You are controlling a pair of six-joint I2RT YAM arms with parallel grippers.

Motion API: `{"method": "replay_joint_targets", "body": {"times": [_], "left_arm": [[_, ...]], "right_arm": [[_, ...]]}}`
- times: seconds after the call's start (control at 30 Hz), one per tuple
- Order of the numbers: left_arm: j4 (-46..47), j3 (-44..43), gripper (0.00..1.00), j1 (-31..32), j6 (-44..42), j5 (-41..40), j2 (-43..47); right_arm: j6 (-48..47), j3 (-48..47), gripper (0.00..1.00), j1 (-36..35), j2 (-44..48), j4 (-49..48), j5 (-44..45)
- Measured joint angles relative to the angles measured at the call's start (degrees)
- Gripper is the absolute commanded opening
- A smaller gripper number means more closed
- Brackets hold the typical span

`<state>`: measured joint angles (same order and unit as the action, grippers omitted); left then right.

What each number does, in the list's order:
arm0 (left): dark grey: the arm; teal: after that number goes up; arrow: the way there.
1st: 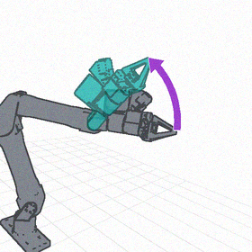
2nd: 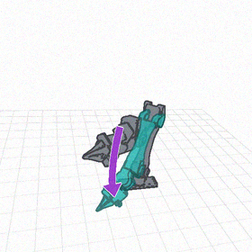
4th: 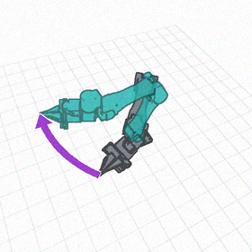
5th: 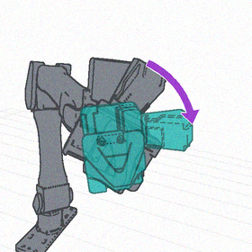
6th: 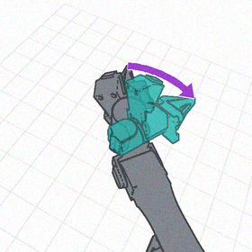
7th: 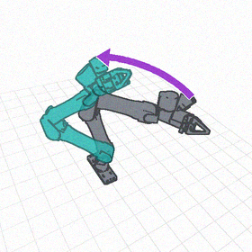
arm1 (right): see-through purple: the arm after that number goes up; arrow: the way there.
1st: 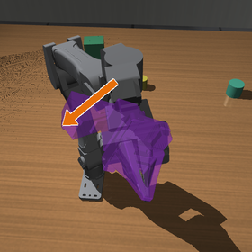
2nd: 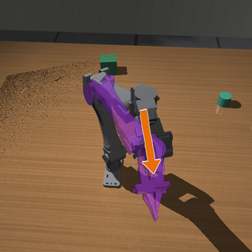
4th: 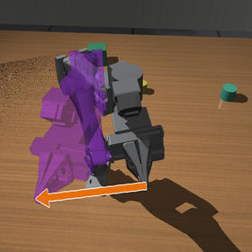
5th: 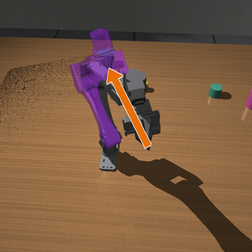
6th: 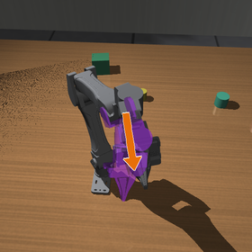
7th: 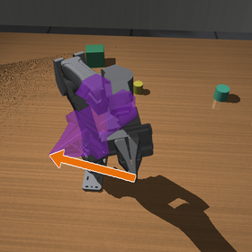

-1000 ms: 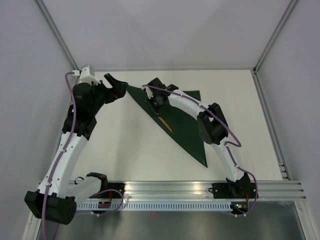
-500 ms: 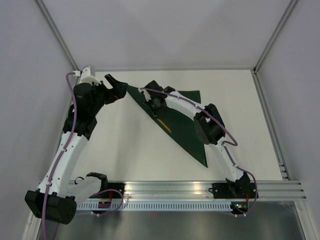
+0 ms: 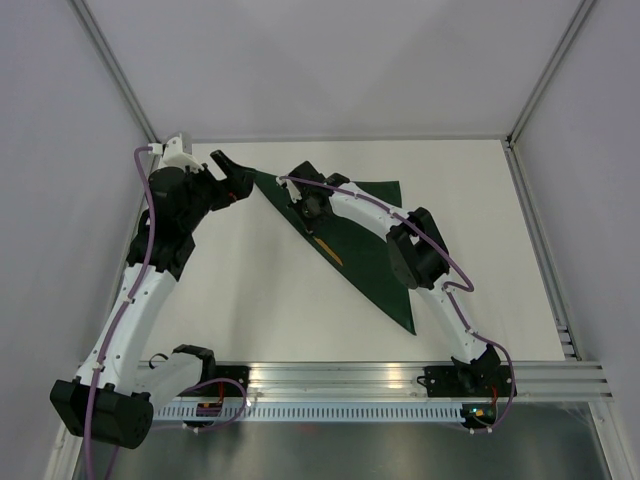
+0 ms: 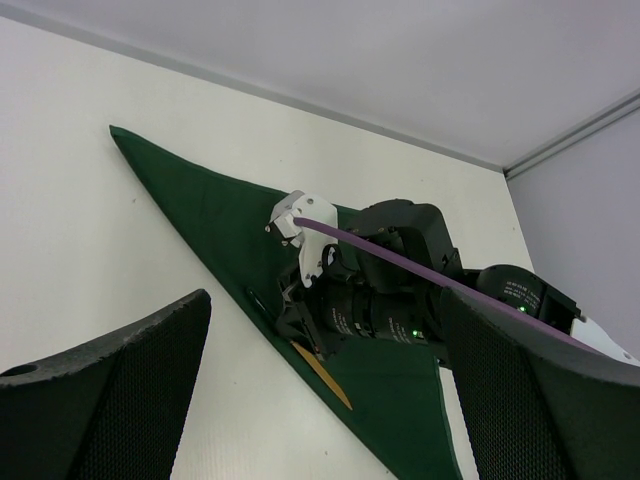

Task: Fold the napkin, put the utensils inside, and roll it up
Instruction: Place the utensil onto the napkin

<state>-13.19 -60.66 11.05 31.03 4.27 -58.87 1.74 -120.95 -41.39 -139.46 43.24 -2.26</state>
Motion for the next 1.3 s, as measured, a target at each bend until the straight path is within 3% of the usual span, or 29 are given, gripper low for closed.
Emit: {"method": "replay_joint_targets", "body": {"times": [0.03, 0.23, 0.63, 0.93, 1.07, 1.3], "left_arm": [[0.0, 0.0, 0.99, 0.0, 0.0, 0.0, 0.02], [0.0, 0.09, 0.99, 0.0, 0.0, 0.0, 0.04], [1.88, 1.86, 1.0, 0.0, -0.68, 0.96, 1.36], [7.17, 3.1, 0.99, 0.35, -3.93, 6.71, 2.23], [9.6, 4.13, 0.99, 4.48, -6.84, 6.71, 1.88], [14.25, 9.01, 0.95, 22.43, -15.39, 0.35, -0.9]], "right_arm": [[0.02, 0.0, 0.23, 0.0, 0.0, 0.0, 0.0], [0.02, 0.0, 0.36, 0.0, 0.0, -0.02, -0.04], [-0.02, 0.22, 0.47, -0.02, 0.85, -0.07, -0.42], [0.04, 6.62, 0.49, 1.99, 14.62, -1.42, -0.96], [0.42, 11.39, 0.5, 7.87, 22.75, -2.1, -2.82], [0.66, 21.79, 0.52, 27.69, 33.86, -2.38, -6.23]]}}
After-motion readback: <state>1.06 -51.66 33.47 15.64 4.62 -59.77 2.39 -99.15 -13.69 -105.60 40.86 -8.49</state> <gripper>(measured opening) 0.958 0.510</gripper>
